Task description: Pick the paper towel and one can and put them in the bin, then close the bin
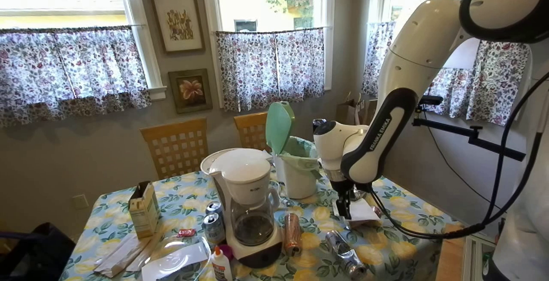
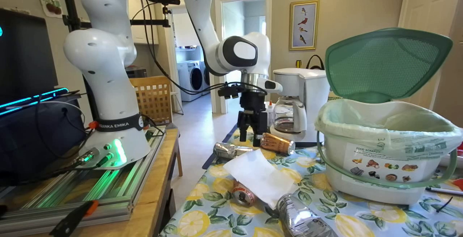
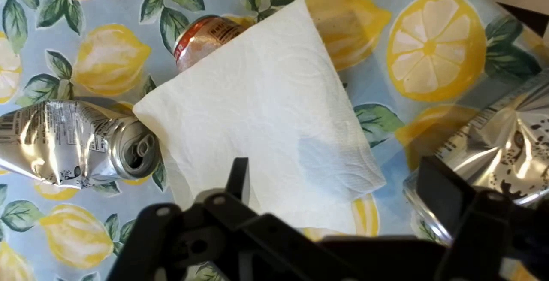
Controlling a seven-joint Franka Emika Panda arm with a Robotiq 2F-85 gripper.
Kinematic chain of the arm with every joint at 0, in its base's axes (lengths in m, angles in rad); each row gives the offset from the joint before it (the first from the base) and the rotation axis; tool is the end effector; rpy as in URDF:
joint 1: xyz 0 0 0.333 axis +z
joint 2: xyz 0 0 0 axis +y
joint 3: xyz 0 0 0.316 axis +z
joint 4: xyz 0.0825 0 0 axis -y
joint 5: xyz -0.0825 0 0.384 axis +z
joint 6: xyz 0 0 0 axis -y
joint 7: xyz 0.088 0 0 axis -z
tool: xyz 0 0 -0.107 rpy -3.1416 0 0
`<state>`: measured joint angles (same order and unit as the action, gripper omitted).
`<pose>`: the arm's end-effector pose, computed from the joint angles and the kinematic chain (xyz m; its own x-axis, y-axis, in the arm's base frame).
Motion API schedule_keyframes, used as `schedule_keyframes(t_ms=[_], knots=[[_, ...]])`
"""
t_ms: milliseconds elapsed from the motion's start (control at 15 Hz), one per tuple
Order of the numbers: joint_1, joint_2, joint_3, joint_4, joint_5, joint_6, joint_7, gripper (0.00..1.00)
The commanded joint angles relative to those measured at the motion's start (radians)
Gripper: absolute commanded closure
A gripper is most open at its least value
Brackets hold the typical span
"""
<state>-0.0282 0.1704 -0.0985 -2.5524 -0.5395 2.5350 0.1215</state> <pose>0.4286 -0.0505 0.1912 0.9581 0.1933 -0.2116 0.2444 -0.9366 0.2511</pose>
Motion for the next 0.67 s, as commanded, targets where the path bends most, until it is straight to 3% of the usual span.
schedule_keyframes(t_ms=[0, 600], knots=[[-0.022, -0.017, -0.011, -0.038, 0.025, 0.054, -0.084, 0.00], [-0.068, 0.005, -0.027, -0.048, 0.053, 0.052, -0.238, 0.00]])
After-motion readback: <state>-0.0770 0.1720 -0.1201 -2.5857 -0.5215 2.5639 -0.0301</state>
